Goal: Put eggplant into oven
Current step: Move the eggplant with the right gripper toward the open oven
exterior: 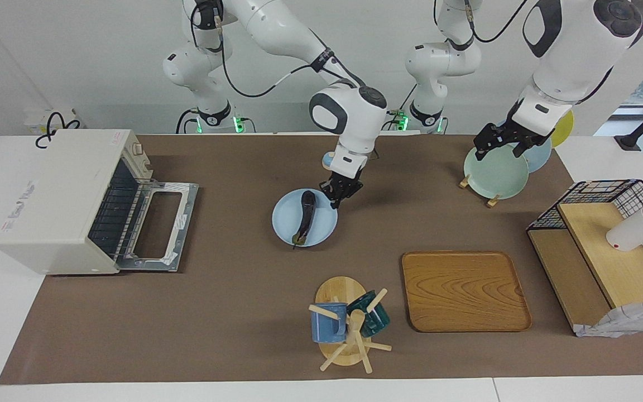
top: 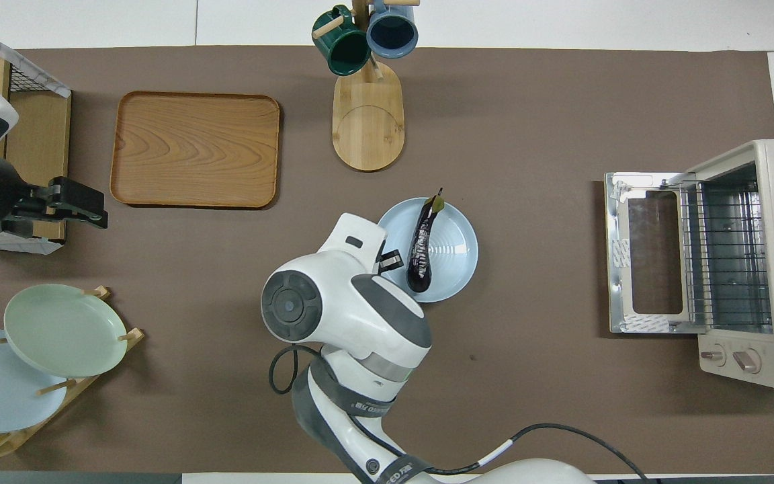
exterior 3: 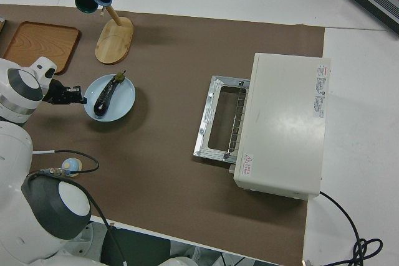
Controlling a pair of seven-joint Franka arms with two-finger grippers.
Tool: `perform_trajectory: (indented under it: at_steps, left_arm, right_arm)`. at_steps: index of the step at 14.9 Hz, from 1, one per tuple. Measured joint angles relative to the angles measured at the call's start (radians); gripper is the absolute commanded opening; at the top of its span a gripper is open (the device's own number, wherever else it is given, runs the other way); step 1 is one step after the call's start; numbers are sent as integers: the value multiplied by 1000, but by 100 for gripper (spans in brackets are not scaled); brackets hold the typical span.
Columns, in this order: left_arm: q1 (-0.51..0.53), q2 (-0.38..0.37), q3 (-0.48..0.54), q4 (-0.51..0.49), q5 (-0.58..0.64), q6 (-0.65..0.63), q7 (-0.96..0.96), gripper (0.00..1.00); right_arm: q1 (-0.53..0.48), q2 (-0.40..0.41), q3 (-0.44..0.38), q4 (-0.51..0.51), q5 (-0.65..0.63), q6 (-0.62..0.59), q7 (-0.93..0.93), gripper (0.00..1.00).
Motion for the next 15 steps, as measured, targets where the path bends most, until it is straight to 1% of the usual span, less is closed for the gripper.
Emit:
perform_trajectory:
  at_steps: [3,5,7,11,15]
  left_arm:
    - [0,0,0,1,0,0,0,100]
    - [0,0,0,1,0,0,0,100]
    - [0,0,-2,2,0,0,0,100]
    - [0,0,-3,2,0,0,0,100]
    - [0,0,-3,2,0,0,0,100]
  right_arm:
    - [-136,-76,-3,-4,-3,-66,-82,0]
    - [-223,-131,-4,-26,-3,-108,-141,0]
    - [-286,-186,-5,-72,-3,-142,-177,0]
    - [-358,-286,-5,-174,-3,-177,-200,0]
    - [-490,-343,-5,-267,-4,-178,-271,0]
